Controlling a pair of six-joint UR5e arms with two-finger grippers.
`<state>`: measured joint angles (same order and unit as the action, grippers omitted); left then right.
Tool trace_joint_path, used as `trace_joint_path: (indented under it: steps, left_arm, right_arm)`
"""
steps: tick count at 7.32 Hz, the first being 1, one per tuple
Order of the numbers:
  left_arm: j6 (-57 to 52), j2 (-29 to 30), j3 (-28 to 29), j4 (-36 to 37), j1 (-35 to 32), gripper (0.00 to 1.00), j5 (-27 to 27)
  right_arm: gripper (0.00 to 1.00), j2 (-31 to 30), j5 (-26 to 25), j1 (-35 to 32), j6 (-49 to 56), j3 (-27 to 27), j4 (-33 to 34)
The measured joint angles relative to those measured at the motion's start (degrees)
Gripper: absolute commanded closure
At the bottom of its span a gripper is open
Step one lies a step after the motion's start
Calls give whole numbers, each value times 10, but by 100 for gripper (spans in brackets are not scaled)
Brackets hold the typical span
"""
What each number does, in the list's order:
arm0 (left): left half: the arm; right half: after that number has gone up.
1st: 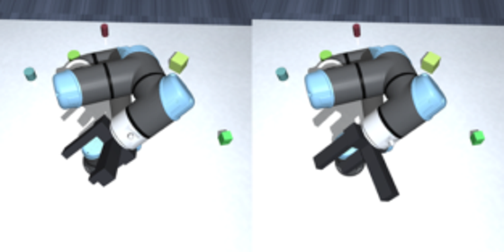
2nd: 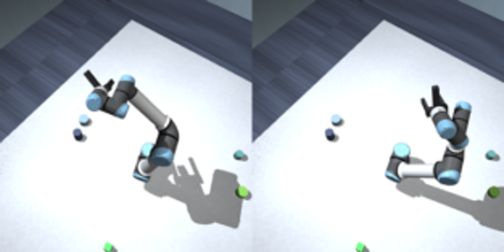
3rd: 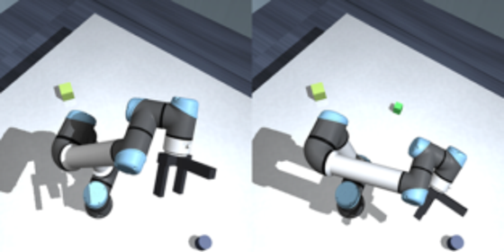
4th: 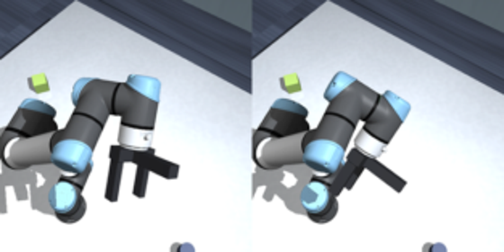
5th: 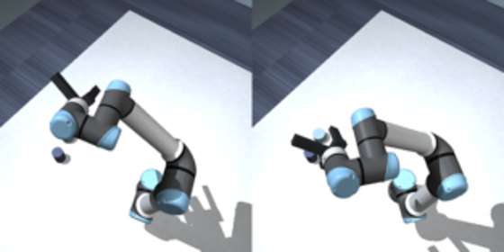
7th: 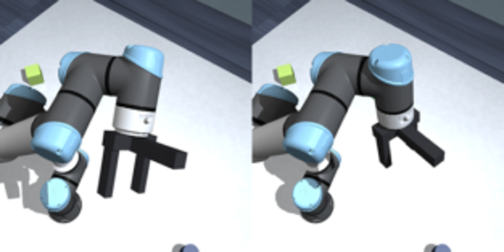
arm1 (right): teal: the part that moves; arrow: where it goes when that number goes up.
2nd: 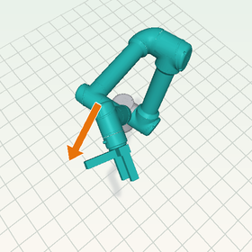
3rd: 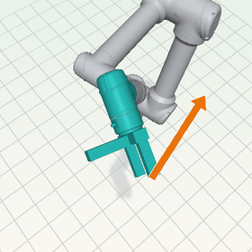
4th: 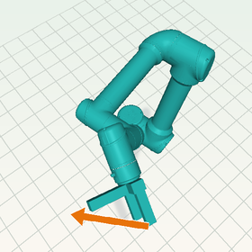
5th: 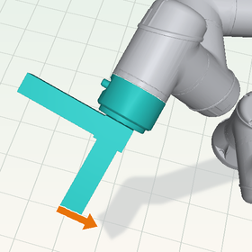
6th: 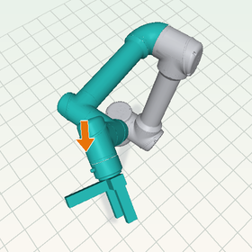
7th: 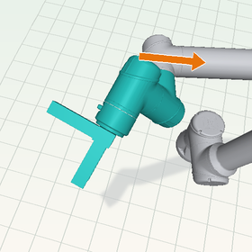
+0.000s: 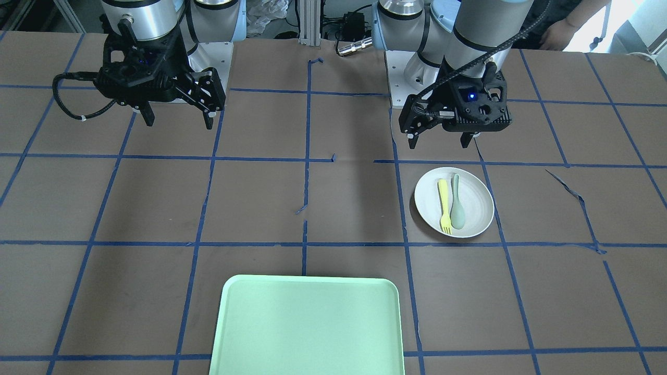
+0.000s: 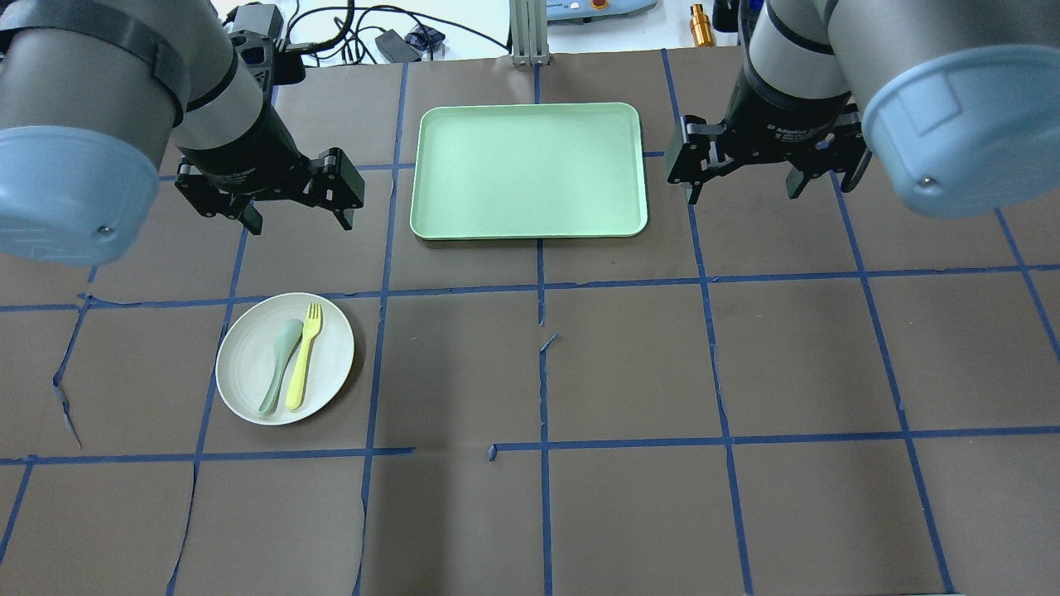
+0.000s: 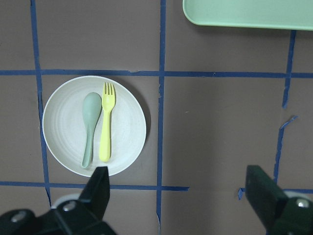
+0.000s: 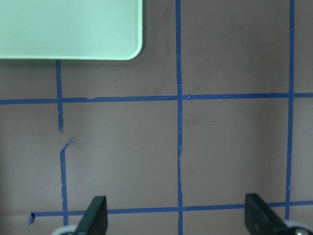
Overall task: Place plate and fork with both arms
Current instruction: 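Move the left gripper down to the white plate's rim and grasp it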
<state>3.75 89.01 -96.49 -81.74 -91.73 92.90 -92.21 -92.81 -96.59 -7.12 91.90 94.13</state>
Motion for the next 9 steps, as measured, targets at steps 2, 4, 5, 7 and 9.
trace_joint_path:
  steps: [2, 4, 5, 7, 9]
  left_arm:
    - [-74, 23, -23, 19, 54, 2, 27]
    - [-172, 42, -90, 90, 140, 10, 30]
    - [-211, 51, -131, 143, 178, 21, 29]
    - [-269, 71, -195, 208, 246, 26, 1]
    - [-303, 98, -224, 257, 286, 29, -14]
  right_arm:
    - [0, 0, 0, 0, 0, 0, 0]
    - [0, 0, 1, 0, 0, 1, 0]
    - [0, 0, 1, 0, 0, 2, 0]
    - [0, 0, 1, 0, 0, 2, 0]
    - [0, 0, 1, 0, 0, 3, 0]
